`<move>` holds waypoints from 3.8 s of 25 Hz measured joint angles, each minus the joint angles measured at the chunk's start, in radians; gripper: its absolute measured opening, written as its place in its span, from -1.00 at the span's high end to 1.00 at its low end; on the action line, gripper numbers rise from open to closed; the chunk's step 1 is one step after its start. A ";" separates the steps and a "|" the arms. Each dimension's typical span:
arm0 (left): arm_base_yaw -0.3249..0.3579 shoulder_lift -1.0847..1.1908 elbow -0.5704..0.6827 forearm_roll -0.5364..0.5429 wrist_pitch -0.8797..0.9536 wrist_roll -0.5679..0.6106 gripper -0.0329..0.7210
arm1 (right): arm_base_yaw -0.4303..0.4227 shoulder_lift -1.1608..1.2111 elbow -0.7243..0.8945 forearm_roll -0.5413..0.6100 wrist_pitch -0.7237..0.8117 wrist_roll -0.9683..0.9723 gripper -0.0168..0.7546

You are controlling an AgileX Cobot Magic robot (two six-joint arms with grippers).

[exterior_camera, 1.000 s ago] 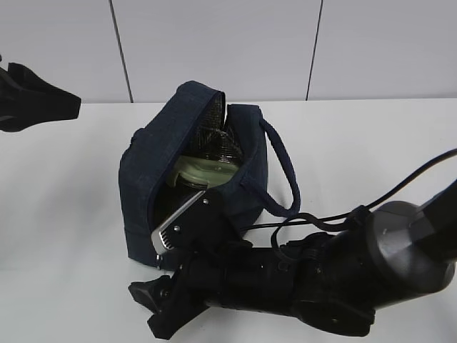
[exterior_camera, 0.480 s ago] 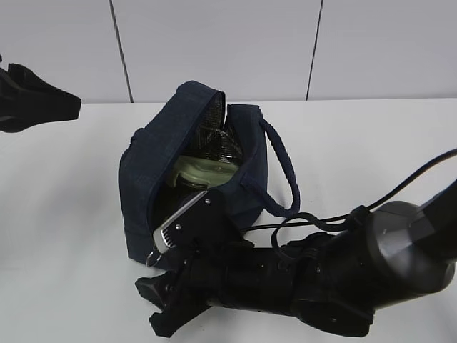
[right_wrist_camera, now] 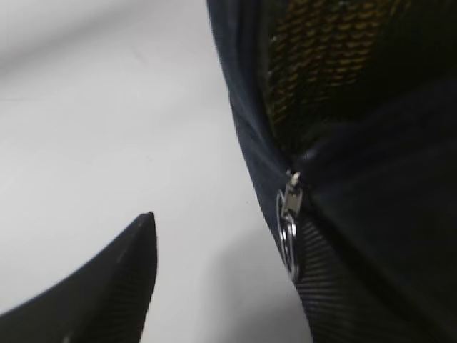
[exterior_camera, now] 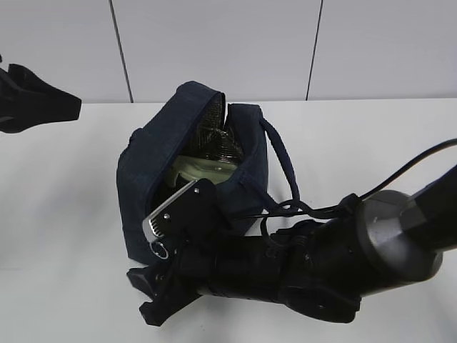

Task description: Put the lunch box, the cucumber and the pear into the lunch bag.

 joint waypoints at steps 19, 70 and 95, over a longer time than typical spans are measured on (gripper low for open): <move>0.000 0.000 0.000 0.000 0.000 0.000 0.27 | 0.002 0.000 -0.002 -0.004 0.057 0.002 -0.02; 0.000 0.000 0.000 0.000 0.003 0.000 0.27 | 0.002 -0.022 -0.002 0.047 0.102 -0.068 0.17; 0.000 0.006 0.000 0.015 0.003 0.000 0.27 | 0.002 -0.173 -0.002 0.112 0.294 -0.150 0.96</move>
